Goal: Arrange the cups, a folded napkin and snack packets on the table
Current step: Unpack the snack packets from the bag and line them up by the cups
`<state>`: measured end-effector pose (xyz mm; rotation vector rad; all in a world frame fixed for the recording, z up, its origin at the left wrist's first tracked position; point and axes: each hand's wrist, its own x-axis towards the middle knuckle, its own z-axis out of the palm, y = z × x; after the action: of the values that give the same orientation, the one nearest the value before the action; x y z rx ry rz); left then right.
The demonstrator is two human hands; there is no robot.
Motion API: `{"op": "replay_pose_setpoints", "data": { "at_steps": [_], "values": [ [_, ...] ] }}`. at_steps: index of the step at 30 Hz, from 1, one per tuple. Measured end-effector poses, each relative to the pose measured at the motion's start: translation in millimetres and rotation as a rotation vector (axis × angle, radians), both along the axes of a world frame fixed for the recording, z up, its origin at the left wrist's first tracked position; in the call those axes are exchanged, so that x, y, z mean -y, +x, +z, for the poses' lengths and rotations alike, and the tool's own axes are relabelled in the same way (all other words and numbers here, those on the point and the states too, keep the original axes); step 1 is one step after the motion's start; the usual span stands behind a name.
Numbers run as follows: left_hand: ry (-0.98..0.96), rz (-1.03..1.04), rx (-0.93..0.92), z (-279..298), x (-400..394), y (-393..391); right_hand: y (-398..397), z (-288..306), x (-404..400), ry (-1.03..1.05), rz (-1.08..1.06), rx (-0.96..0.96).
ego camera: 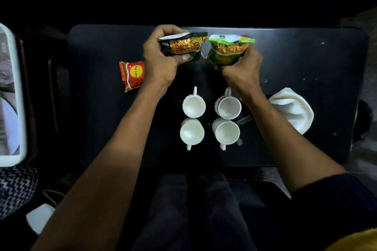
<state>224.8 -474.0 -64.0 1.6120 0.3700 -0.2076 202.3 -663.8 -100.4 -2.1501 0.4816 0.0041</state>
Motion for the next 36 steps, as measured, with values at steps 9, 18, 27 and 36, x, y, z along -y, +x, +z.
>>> {"op": "replay_pose_setpoints", "data": {
  "at_steps": [9, 18, 27, 36],
  "values": [
    [0.163, -0.076, -0.142, -20, -7, 2, 3, -10, -1, -0.023, 0.104, -0.307],
    [0.496, -0.369, -0.296, -45, -5, 29, 14, -24, -3, -0.009, 0.081, -0.503],
    [0.620, -0.366, -0.162, -51, -6, 32, 17, -21, -6, -0.067, 0.114, -0.480],
    [0.654, -0.448, -0.112, -55, -5, 27, 19, -19, -7, -0.220, 0.235, -0.517]
  ]
}}
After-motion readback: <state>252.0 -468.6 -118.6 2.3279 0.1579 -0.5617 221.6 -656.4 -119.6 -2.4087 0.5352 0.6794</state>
